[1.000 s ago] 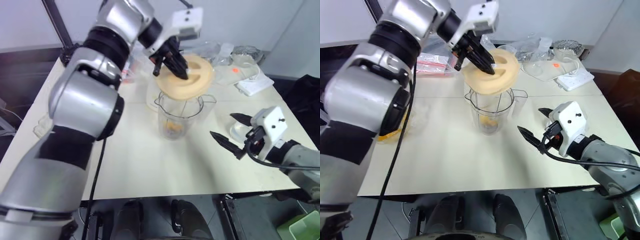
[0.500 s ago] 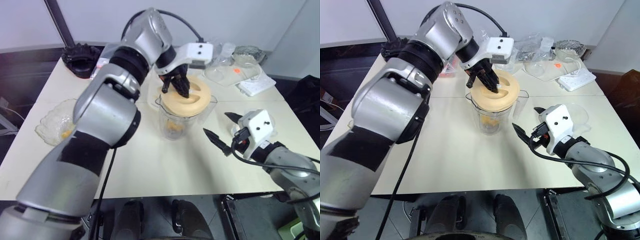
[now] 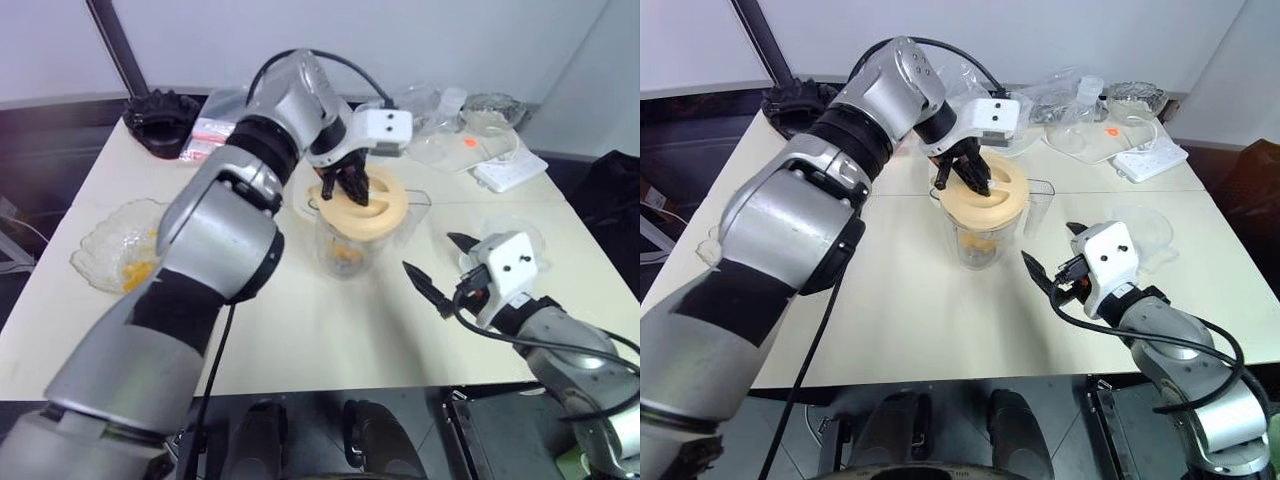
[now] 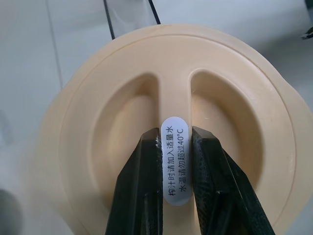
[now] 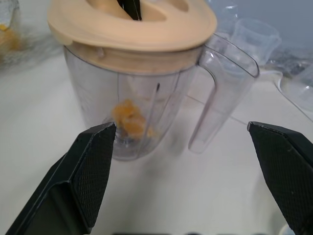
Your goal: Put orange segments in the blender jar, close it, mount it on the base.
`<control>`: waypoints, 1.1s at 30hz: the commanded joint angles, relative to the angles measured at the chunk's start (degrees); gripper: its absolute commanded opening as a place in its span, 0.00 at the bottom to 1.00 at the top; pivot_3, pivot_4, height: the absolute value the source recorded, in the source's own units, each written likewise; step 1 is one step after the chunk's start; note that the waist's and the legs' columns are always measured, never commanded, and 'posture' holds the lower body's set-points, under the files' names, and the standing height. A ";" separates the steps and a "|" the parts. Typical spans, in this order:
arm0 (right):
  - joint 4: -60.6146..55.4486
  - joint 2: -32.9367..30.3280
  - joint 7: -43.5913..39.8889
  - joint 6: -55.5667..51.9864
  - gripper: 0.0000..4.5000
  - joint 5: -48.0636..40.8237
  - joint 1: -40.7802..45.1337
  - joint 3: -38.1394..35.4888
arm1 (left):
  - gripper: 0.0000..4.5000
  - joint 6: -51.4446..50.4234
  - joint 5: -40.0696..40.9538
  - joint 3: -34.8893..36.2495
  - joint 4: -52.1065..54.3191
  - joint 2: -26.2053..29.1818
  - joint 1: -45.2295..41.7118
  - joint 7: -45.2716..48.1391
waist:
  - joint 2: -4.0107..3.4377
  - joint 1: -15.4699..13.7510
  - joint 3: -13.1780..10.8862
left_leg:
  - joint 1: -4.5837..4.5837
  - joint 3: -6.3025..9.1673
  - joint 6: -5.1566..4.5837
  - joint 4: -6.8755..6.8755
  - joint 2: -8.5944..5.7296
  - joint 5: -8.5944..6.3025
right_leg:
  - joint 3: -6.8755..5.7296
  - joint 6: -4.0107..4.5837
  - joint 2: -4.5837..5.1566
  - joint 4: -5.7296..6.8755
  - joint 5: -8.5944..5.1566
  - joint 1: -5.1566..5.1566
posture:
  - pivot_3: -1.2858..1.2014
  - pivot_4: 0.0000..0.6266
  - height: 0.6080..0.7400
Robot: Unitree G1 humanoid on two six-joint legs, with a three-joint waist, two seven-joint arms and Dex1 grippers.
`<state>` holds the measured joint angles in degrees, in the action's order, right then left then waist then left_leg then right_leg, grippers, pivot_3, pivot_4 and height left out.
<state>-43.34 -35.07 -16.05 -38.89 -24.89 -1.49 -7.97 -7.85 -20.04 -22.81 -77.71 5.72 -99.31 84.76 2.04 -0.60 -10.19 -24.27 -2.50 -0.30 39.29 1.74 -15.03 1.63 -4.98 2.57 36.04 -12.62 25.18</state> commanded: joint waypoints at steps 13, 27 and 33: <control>36.06 13.52 1.70 25.90 1.00 16.39 14.11 8.02 | 0.05 3.15 -1.17 1.58 -0.03 -0.07 4.61 3.11 | -0.18 0.52 0.12 | 0.80 -0.06 0.00 -0.01 0.00 0.00 | 0.01 0.01 0.06 -0.04 -0.01 -0.74 | 0.52 0.24 1.00; 43.56 18.38 2.75 31.52 0.25 18.80 19.71 7.86 | 0.05 3.34 -4.07 -0.47 -0.47 1.33 7.22 1.71 | -0.49 1.42 0.37 | 0.91 -0.01 0.00 -0.06 0.01 0.00 | 0.02 -0.02 0.01 0.00 -0.02 -0.83 | 0.52 0.24 1.00; 41.40 19.77 4.47 30.11 0.23 20.30 20.39 9.20 | 0.05 4.12 -1.72 1.87 -0.14 1.97 7.68 2.34 | -0.76 1.51 0.55 | 0.93 -0.04 0.00 -0.05 -0.02 0.00 | 0.06 -0.02 0.07 -0.01 -0.02 -0.87 | 0.52 0.24 1.00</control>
<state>1.59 -14.95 -12.12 -9.54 -7.03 17.78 0.74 -4.23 -20.67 -20.27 -75.82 8.55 -94.81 87.21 1.28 0.91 -9.64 -23.34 -2.54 -0.30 39.23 1.72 -15.04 1.69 -5.00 2.64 36.03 -12.65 24.31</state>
